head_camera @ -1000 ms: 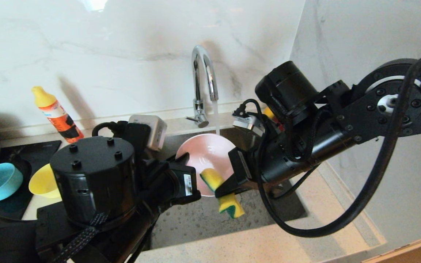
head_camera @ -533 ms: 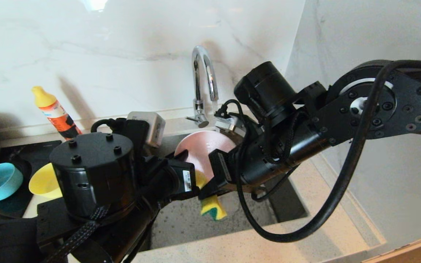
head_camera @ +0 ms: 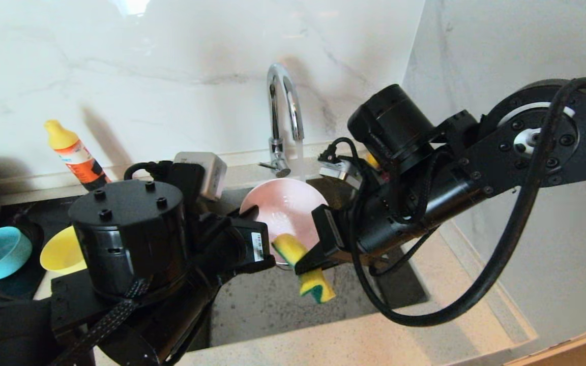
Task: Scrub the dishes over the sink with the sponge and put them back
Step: Wipe the bowl
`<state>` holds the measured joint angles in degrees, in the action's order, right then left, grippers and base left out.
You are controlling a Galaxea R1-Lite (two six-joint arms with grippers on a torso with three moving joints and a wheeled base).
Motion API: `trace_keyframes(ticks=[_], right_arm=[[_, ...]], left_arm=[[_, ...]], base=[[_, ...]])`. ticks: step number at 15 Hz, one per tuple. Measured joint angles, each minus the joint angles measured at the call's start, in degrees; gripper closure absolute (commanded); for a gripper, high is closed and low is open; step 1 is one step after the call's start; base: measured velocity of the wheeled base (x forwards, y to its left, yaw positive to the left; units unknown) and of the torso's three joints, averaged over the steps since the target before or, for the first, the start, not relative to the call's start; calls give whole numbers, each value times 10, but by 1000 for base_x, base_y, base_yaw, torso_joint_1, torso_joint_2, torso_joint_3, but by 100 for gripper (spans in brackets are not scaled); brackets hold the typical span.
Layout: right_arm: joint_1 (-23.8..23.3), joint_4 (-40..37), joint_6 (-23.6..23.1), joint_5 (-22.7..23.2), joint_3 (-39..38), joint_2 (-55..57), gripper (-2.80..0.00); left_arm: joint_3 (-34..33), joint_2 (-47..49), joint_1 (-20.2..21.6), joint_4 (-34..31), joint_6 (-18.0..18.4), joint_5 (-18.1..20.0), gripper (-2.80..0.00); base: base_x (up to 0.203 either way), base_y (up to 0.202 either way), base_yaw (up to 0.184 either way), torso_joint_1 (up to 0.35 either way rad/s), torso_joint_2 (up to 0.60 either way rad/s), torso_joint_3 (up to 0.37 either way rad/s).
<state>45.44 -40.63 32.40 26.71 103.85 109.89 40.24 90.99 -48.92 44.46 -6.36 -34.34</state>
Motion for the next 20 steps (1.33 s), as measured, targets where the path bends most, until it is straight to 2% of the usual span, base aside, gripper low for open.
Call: trace_keyframes(ticks=[7, 15, 20], right_arm=[[-28, 4, -2, 1, -27, -45, 0], [-28, 6, -4, 0, 53, -32, 0], [-13, 12, -6, 0, 67, -13, 0]], left_arm=[[-4, -1, 0, -3, 0, 0, 0], [-24, -2, -1, -1, 4, 1, 0], [-26, -2, -2, 0, 5, 1, 0]], base=[[0, 0, 0, 0, 0, 0], [0, 0, 0, 0, 0, 0], [0, 0, 0, 0, 0, 0]])
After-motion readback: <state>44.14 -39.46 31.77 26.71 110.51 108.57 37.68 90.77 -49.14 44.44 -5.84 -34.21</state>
